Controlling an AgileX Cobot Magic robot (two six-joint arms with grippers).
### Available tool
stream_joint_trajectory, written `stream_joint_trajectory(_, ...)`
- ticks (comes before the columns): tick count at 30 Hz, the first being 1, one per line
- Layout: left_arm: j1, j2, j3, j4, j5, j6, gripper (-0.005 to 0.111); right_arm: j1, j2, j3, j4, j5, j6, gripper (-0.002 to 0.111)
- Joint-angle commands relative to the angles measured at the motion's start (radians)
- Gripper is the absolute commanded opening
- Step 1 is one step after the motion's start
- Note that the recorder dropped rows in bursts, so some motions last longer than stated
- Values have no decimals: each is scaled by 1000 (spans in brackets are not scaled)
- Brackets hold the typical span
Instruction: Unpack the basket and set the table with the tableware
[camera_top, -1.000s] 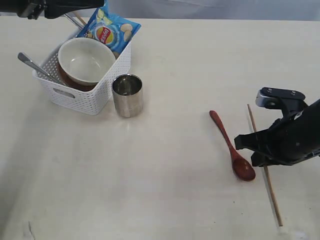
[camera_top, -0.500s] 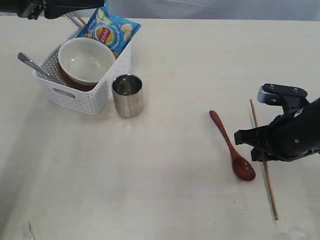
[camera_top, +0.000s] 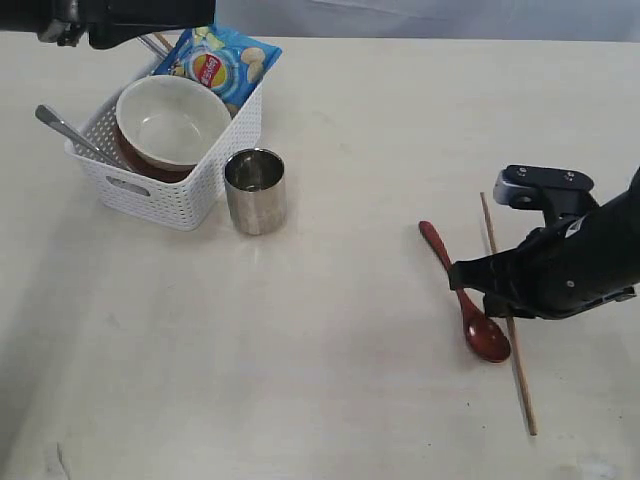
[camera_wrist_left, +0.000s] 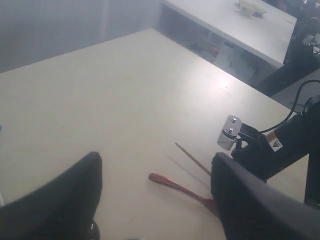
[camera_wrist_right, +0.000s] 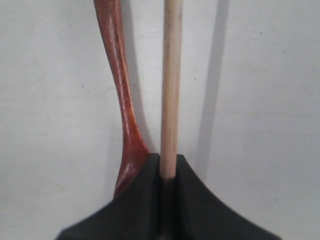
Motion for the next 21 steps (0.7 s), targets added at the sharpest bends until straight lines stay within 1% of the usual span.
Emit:
stream_joint_trajectory(1,-2,-5,0,6,-11,5,59,3,0,-2,-86,-33,80,0)
stream_joint_trajectory(4,-2,-5,0,6,-11,5,59,3,0,-2,-220,-28,207,0)
stream_joint_trajectory(7,-2,-5,0,6,-11,5,59,3,17,-2,-297,8,284,0)
stream_joint_trajectory(11,-2,-5,0,6,-11,7,59,10,34,-2,-289,31,284,0)
stream_joint_trajectory(14,-2,-5,0,6,-11,7,59,42,34,-2,-275,36,287,0)
stream_joint_trajectory(15,-2,-5,0,6,-11,10,59,78,34,-2,-259,40,289,0)
stream_joint_trajectory(17,-2,-5,0,6,-11,10,59,114,34,-2,-259,40,303,0)
stream_joint_trajectory(21,-2,-5,0,6,-11,10,59,132,32,-12,-268,29,336,0)
